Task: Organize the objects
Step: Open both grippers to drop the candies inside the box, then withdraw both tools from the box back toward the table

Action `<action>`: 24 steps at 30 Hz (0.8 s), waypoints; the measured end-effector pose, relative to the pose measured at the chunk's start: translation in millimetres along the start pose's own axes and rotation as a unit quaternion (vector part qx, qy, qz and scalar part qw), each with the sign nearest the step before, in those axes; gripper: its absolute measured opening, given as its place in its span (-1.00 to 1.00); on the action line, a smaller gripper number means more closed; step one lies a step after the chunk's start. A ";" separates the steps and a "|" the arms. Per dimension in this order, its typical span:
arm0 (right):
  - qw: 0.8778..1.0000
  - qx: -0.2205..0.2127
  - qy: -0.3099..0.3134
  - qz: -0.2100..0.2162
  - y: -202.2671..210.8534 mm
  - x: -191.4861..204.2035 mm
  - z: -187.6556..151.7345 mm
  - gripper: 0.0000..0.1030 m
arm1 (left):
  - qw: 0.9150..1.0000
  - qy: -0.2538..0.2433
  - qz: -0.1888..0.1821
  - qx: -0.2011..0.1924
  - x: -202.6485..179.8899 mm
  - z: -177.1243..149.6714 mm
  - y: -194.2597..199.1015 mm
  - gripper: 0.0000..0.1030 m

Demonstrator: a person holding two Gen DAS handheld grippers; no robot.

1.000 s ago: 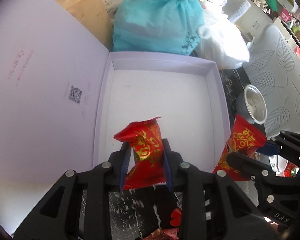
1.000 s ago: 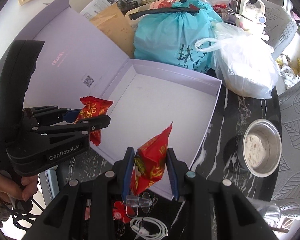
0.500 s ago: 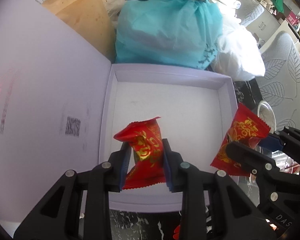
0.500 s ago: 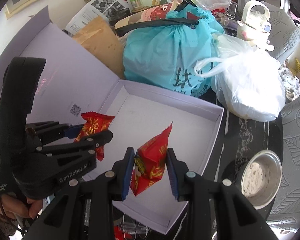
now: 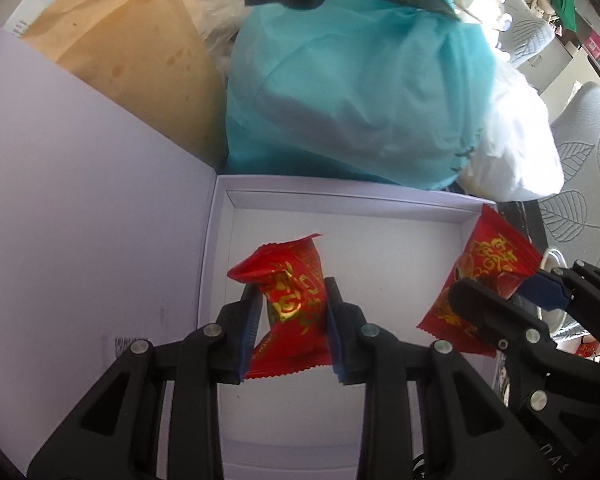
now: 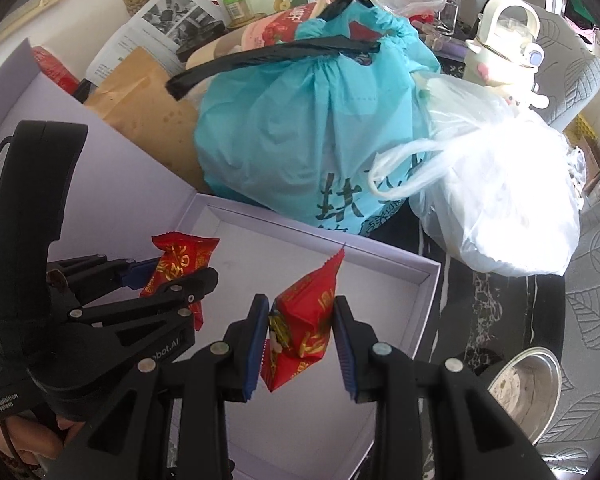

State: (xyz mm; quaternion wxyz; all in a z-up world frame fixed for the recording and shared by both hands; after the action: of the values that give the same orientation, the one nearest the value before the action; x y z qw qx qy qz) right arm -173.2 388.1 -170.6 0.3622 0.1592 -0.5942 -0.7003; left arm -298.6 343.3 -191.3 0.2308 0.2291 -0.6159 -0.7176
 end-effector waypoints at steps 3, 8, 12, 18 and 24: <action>1.000 0.010 -0.002 -0.003 -8.1 -2.2 1.2 -0.38 | 1.000 0.000 0.001 0.006 4.2 1.9 -6.0 -0.44; 1.000 0.017 -0.005 -0.013 -13.3 -4.1 -1.1 -0.35 | 1.000 0.002 0.006 0.009 10.0 1.6 -10.6 -0.44; 0.999 0.022 -0.010 -0.027 -13.3 -7.5 -2.0 -0.34 | 1.000 0.001 0.006 0.018 12.3 -1.5 -14.7 -0.41; 0.999 0.011 -0.010 -0.041 -0.4 -9.6 -6.1 0.05 | 1.000 0.011 0.017 0.023 17.9 -9.2 -8.6 -0.19; 0.999 -0.008 -0.004 -0.048 28.6 -7.5 -13.2 0.06 | 0.999 0.019 0.038 0.000 24.9 -18.4 14.5 0.24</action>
State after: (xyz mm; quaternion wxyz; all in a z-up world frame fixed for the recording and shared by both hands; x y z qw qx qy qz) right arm -150.4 383.0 -148.2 0.3264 0.1818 -0.5818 -0.7224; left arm -306.2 311.8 -180.6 0.2700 0.2189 -0.6197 -0.7037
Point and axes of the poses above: each gripper's, at about its wrist camera, not at the fingertips, and y roughly against the way its jaws point, x to its left, z to its top, the point moved 7 cm from there along -y, roughly the way its jaws point, and after that the axes turned 8 degrees about x, right-handed, at the moved point
